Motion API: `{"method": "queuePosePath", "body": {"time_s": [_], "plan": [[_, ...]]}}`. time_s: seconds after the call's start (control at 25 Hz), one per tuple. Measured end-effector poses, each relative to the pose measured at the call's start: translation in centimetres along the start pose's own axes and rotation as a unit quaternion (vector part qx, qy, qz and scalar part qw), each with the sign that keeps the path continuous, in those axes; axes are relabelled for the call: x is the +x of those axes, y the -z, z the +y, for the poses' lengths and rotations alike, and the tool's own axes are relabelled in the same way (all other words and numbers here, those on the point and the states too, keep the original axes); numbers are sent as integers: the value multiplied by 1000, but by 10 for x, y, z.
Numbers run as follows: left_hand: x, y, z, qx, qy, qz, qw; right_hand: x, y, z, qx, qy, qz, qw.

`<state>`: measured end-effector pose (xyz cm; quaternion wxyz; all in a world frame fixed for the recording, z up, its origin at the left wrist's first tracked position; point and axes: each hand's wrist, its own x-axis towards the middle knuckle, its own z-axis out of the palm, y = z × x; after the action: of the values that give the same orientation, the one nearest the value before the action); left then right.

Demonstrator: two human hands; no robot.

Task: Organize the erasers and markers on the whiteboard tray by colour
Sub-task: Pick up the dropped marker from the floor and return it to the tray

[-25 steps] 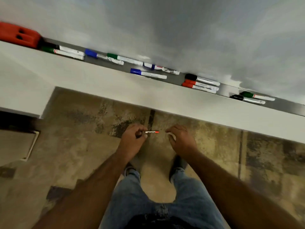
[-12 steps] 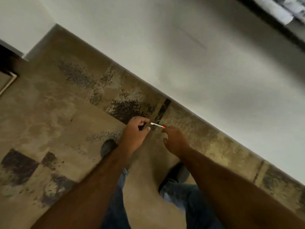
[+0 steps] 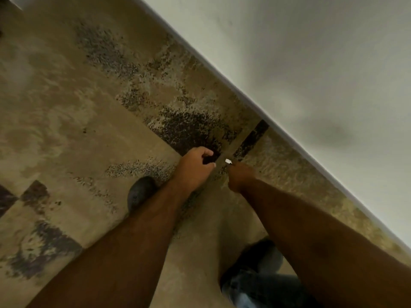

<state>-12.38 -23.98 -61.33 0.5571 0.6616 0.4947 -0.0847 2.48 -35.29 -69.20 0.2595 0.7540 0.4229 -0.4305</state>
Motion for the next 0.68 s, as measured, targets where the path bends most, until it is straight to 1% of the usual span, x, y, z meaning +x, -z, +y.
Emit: {"method": "queuePosePath", "body": {"time_s": [0.08,0.12,0.24,0.32,0.44,0.52,0.6,0.64,0.68], "plan": [[4,-13,-17,-10,4,-1,1000,25,-14,-4,-28,-13,-28,999],[5,-19,-24,-10,4,-6,1000,35,-20,-4,-34,-21,-30,999],[4,-29,-35,-4,13,-30,999,49,-32,-6,-36,-24,-1,999],[1,-30,-37,-12,26,-36,999,50,-36,-6,-60,-18,22,998],[-5,-24,-31,-66,51,-25,996,39,-30,0,-58,-3,33,998],[-16,-20,-24,-83,51,-17,995,22,-21,6,-25,3,47,999],[-35,-14,-12,-83,57,-12,995,-9,-4,12,56,29,79,995],[-46,-12,-5,-81,64,-11,995,-28,4,14,111,56,109,986],[-56,-10,5,-78,72,-7,994,-50,14,15,176,86,145,970]]}}
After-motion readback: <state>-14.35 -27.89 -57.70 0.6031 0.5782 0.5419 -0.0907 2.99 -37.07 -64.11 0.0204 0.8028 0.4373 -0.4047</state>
